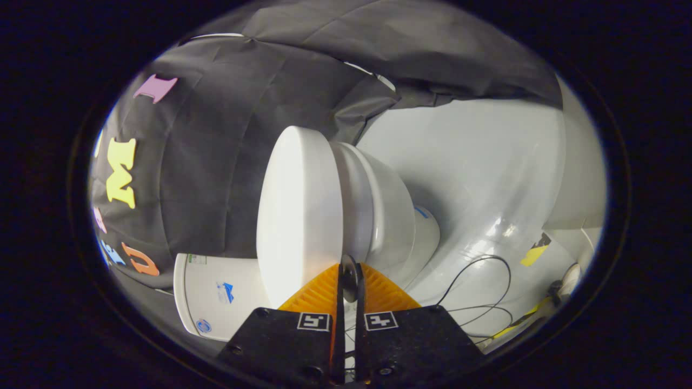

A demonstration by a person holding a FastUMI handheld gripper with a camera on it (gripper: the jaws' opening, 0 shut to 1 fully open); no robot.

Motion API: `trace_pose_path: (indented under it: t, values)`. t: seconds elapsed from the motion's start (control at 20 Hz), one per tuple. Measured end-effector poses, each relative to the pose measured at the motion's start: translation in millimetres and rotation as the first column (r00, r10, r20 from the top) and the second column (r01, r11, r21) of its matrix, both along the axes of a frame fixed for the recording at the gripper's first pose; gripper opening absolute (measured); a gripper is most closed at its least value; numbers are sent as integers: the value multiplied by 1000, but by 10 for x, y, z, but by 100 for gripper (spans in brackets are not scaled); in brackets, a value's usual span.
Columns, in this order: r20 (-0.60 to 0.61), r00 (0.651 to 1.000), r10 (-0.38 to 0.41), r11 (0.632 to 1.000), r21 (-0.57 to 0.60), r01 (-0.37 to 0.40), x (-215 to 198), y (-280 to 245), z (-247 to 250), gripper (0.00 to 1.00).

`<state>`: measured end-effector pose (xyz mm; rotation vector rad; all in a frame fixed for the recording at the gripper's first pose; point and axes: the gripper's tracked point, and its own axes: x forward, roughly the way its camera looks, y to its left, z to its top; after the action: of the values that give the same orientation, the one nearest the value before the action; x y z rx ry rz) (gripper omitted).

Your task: Open the toilet lid.

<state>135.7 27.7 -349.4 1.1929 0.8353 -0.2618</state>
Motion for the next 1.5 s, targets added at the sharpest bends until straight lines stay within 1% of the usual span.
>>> trace_pose_path:
  t: [0.25, 0.45, 0.65, 0.9, 1.05, 1.3, 1.5]
  values:
    - [43, 998, 43, 994, -102, -38, 52, 19, 300, 9]
    - [54, 995, 86, 981, -181, -74, 76, 79, 510, 8]
    - [82, 991, 110, 967, -239, -88, 112, 154, 778, 7]
    - [115, 982, 149, 939, -327, -104, 151, 321, 1158, 5]
    - [126, 975, 184, 913, -388, -123, 180, 412, 1301, 5]
    - [138, 968, 209, 900, -415, -135, 172, 507, 1486, 5]
    - [132, 960, 247, 864, -479, -156, 168, 621, 1621, 5]
